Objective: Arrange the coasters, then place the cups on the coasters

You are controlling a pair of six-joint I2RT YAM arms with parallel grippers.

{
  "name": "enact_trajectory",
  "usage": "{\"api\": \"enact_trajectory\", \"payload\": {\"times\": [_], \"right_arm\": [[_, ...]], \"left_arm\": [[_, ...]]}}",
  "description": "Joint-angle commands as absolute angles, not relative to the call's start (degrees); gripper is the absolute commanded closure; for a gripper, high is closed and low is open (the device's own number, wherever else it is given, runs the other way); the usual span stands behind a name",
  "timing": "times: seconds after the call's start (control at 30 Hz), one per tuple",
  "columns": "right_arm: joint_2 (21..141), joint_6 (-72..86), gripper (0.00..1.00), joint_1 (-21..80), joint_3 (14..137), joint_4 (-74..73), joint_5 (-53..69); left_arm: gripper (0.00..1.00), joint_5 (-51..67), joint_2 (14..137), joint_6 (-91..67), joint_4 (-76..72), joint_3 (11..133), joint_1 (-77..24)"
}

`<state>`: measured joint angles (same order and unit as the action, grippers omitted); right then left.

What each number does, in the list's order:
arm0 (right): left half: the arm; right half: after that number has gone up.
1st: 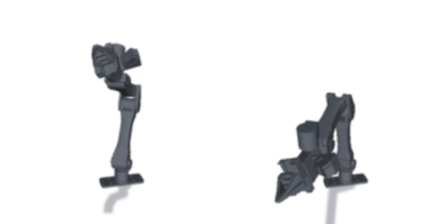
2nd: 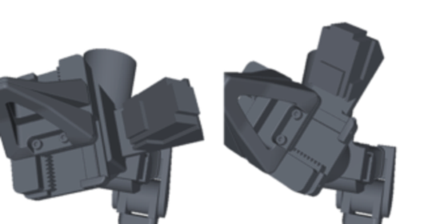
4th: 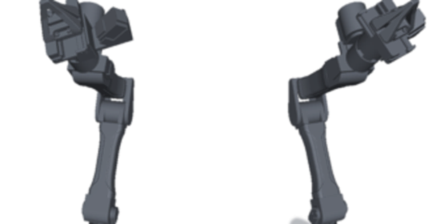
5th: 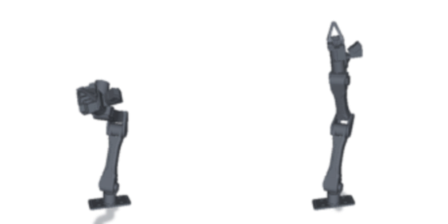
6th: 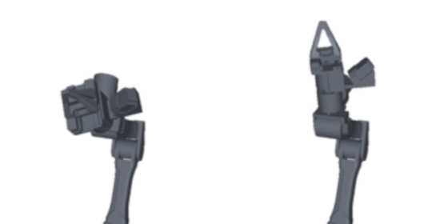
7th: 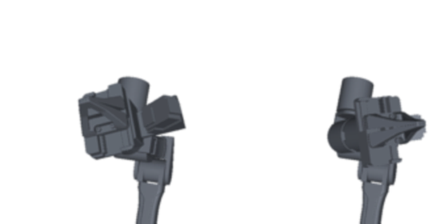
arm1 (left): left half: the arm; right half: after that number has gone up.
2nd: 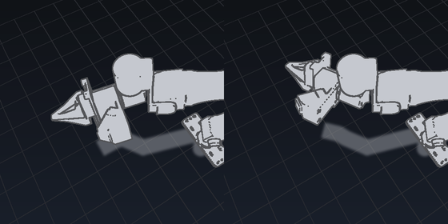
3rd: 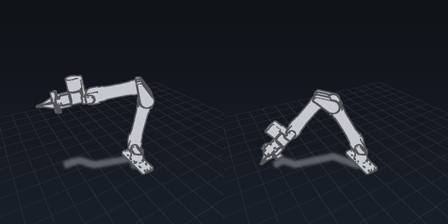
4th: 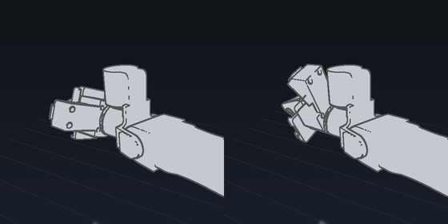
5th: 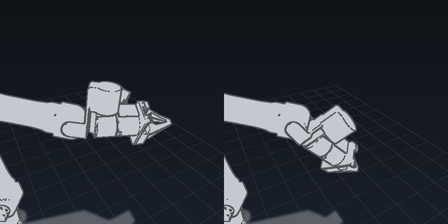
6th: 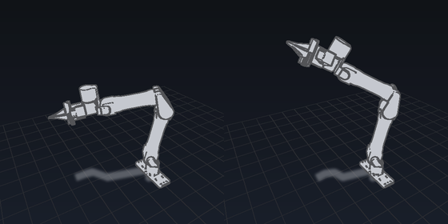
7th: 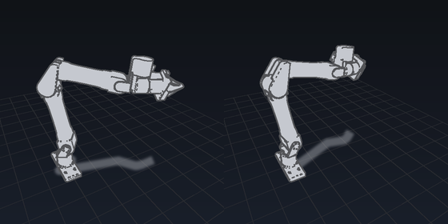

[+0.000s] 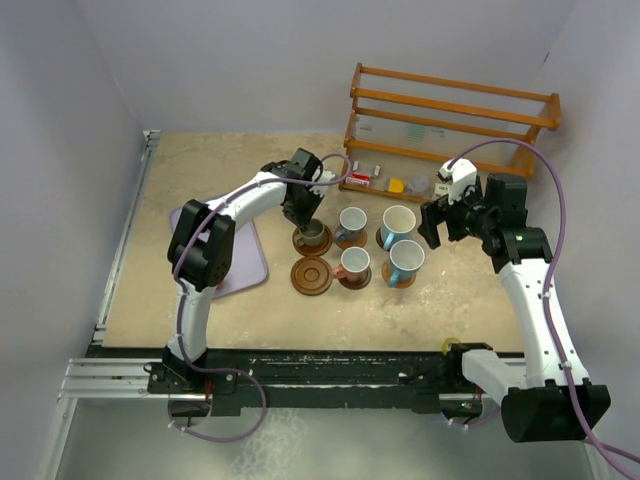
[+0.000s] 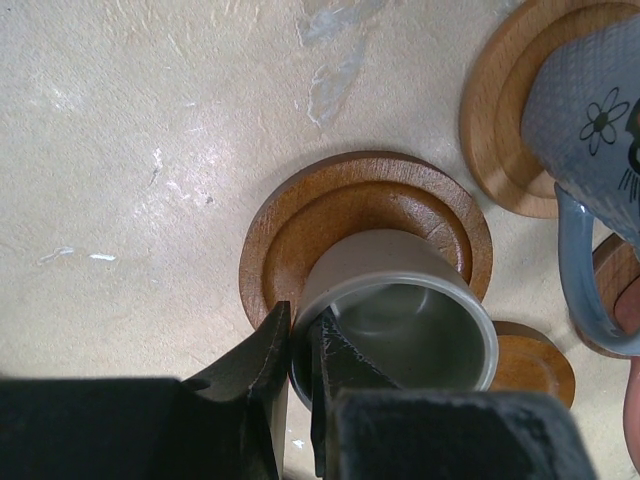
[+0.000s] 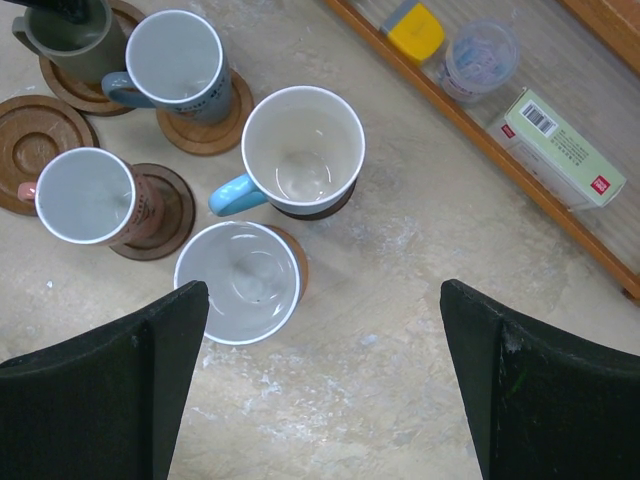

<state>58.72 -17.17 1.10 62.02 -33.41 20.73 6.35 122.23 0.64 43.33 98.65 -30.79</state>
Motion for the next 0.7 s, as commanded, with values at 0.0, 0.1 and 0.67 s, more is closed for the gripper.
{"api": "enact_trajectory", "payload": {"times": [0.0, 0.1, 0.67], "right_arm": [[57.9, -17.0, 0.0, 1.2, 61.9, -31.6, 20.3], [58.0, -17.0, 0.0, 1.2, 62.0, -31.6, 20.2], [57.8, -16.8, 0.0, 1.2, 62.0, -31.7, 21.0]], "left_arm": [[0.91, 6.6, 120.9, 0.7, 41.8, 97.6, -31.0], [0.89, 6.8, 120.2, 0.8, 41.7, 97.6, -31.0], [0.97, 4.7, 117.5, 1.1, 40.5, 96.2, -31.1]]}}
